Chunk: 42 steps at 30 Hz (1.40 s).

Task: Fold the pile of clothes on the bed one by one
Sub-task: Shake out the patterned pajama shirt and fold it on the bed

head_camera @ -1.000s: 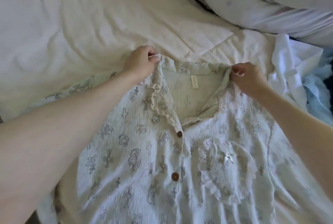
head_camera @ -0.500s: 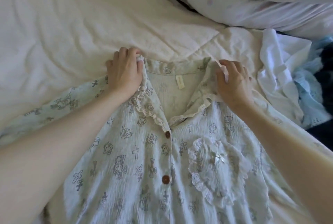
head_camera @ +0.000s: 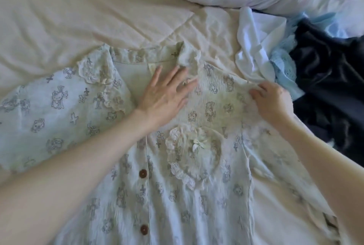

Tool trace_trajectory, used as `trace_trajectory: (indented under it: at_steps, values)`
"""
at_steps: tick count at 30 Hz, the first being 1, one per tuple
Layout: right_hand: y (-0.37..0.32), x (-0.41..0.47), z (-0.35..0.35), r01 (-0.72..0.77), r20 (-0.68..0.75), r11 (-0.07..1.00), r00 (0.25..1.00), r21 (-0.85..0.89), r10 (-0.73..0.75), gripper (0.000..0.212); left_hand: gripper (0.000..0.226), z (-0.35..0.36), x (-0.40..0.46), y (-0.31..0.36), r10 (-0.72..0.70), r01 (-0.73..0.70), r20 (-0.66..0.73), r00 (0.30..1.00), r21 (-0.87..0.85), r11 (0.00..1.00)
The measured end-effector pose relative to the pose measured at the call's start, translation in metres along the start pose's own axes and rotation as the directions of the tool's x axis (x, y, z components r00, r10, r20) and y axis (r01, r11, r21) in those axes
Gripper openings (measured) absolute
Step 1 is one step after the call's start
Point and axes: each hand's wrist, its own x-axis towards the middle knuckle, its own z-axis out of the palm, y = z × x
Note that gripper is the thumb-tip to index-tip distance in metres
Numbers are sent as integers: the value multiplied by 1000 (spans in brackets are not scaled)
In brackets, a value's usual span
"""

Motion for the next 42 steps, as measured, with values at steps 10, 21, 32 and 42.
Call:
trace_trajectory:
  at_steps: [10, 21, 32, 42]
  values:
    - [21, -159, -4, 49, -205, 999, 978, 23, -43, 29, 54, 14, -119, 95, 71, -71, -12, 997, -237, 969]
    - [66, -400, 17, -435, 369, 896, 821, -93, 436, 35, 56, 31, -290, 230, -129, 212, 254, 958, -332, 919]
    - [137, -418, -9, -302, 269, 932, 932, 200, 244, 22, 62, 48, -337, 344, -104, 255, 391, 914, -357, 899]
    - [145, -413, -13, -159, 275, 982, 944, -106, 183, 25, 38, 23, -366, 312, -313, 357, 201, 928, -716, 600]
